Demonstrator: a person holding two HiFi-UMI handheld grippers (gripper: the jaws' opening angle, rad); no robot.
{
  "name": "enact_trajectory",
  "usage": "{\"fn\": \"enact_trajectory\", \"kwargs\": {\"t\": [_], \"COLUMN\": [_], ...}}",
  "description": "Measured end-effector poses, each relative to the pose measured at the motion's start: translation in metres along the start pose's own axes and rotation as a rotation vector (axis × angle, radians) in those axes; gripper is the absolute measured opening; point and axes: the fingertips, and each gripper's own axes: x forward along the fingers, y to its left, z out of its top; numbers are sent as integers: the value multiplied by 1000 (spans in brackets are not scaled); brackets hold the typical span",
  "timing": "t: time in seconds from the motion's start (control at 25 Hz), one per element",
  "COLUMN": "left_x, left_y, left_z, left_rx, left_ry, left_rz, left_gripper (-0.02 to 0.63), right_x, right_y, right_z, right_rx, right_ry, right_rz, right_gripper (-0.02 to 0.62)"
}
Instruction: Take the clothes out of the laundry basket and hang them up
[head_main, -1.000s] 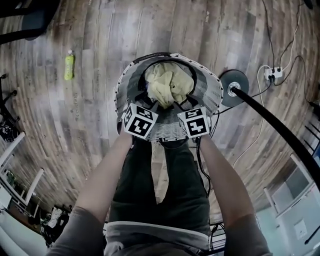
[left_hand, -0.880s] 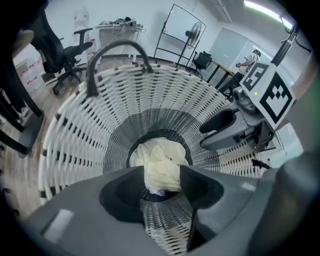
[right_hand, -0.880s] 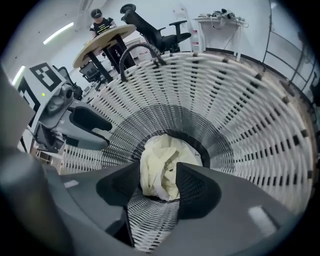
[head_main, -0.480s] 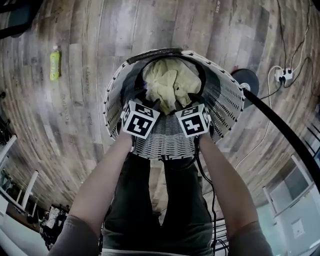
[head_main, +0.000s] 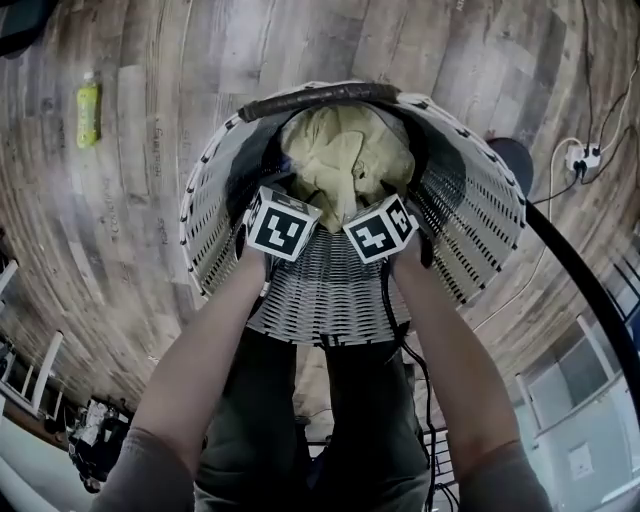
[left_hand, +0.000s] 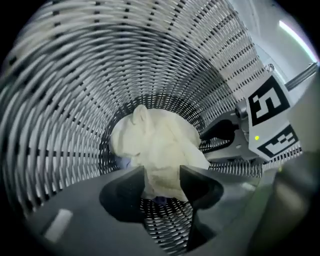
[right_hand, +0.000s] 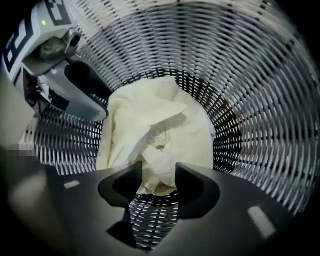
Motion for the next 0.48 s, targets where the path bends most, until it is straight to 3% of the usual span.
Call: {"fn": "enact_trajectory", "kwargs": {"t": [0.28, 0.44, 0.48], "left_x": [18, 14, 11], "left_y": [10, 11, 11], "left_z": [2, -1, -1], "left_rx": [-96, -141, -145], "left_ry": [-54, -53, -58], "left_rz": [6, 9, 12], "left_gripper": [155, 71, 56], "right_x": [32, 32, 28], "right_y": [-10, -2, -1], "right_z": [15, 17, 17], "right_rx": [-62, 16, 46], "right_ry": [-27, -52, -61], "right_rz": [22, 79, 80], "right_gripper": [222, 72, 61]}}
